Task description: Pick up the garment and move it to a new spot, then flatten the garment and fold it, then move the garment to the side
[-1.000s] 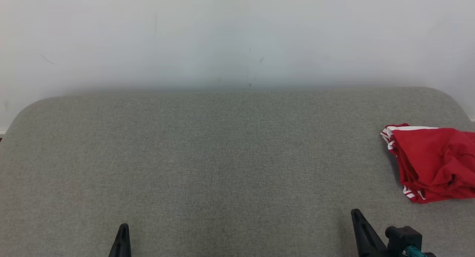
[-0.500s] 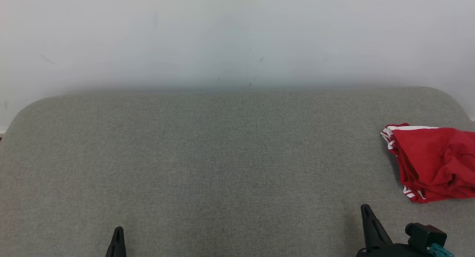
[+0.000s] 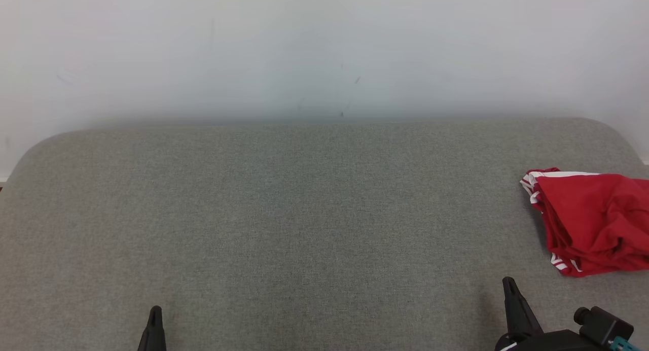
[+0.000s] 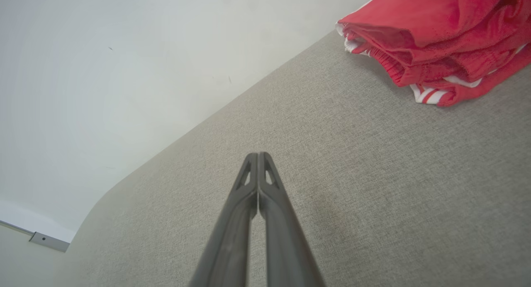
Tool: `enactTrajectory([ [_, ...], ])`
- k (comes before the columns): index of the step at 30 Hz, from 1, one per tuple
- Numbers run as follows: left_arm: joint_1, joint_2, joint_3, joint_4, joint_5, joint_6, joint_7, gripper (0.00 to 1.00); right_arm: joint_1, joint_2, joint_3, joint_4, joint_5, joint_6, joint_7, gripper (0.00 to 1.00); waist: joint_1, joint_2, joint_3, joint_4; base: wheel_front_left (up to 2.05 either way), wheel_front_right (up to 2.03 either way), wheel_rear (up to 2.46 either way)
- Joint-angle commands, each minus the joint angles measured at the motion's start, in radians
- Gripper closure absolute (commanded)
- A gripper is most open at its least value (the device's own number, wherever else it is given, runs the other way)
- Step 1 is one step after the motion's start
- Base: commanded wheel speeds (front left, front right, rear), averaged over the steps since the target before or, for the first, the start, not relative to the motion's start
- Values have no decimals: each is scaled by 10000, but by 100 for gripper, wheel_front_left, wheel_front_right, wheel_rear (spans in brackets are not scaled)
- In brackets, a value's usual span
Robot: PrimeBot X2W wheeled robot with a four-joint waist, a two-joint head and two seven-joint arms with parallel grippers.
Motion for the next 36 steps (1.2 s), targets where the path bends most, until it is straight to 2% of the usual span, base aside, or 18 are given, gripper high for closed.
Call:
enactTrajectory([
  [1,-309,72,46,-126,-331,-29,73,100,-124,-8,-47,-203,310,-5,25,100,0,0,1,0,0,0,0],
  [16,-543,103,193,-90,-2321,-45,681,100,-74,-8,-213,-509,2575,-8,347,100,0,0,23,-2,0,0,0],
  [36,-800,109,370,-43,-4398,-64,1352,100,-16,-8,-390,-827,4950,-11,670,100,-1,0,51,-5,0,0,0],
])
